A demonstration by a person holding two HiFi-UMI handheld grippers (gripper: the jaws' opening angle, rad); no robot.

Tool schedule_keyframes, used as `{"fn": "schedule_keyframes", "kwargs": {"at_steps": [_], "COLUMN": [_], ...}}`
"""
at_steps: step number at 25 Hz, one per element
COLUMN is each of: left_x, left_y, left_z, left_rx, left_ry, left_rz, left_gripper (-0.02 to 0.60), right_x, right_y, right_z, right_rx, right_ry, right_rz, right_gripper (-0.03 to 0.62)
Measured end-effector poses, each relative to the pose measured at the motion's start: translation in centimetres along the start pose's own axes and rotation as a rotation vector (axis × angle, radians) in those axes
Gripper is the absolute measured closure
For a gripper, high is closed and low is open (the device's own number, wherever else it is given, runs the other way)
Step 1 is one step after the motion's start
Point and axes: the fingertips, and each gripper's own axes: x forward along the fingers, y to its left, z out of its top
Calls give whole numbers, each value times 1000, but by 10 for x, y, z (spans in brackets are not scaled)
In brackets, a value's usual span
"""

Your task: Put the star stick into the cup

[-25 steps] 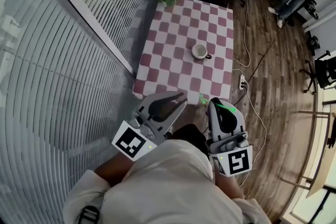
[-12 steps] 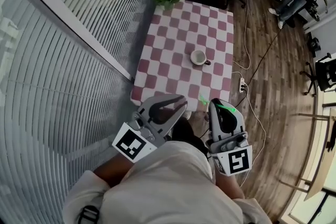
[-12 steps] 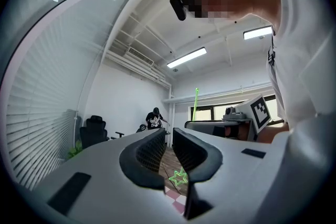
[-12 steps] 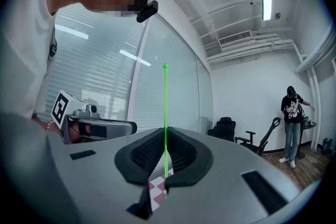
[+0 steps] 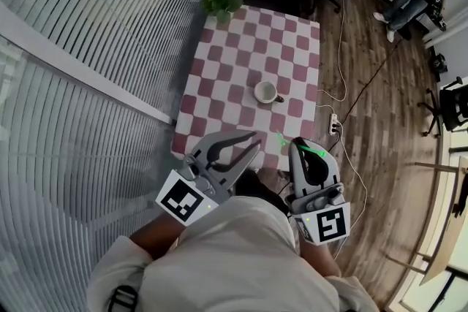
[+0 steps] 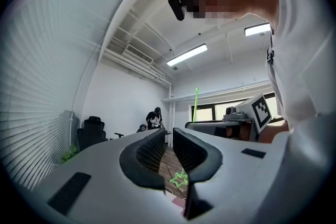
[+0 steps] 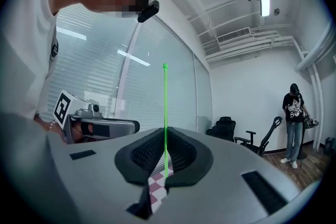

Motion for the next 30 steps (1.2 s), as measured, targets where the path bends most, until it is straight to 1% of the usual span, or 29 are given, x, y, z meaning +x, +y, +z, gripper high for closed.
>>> {"fn": "schedule_keyframes", "kwargs": {"at_steps": [6,16,24,27,30], "left_x": [40,90,105,107,108], "left_y": [15,30,50,55,62], "left_z": [-5,-9,-17,-18,-18], "left_rx": [4,16,8,10,12], "left_ry": [10,8,19,22,24], "left_rz": [14,40,65,54,40], "left_gripper": [511,511,511,511,511], "right_x": [14,30,49,56,62], "right_y": [-42,-90,-109,-111,-111], "right_z": [-7,-11,-21,-22,-23], "right_rx": [14,25,46,53,31], "right_ry": [1,-20,-16,-13,-7], "right_rz": [11,35,49,44,28], "right_gripper": [554,554,554,556,556]}}
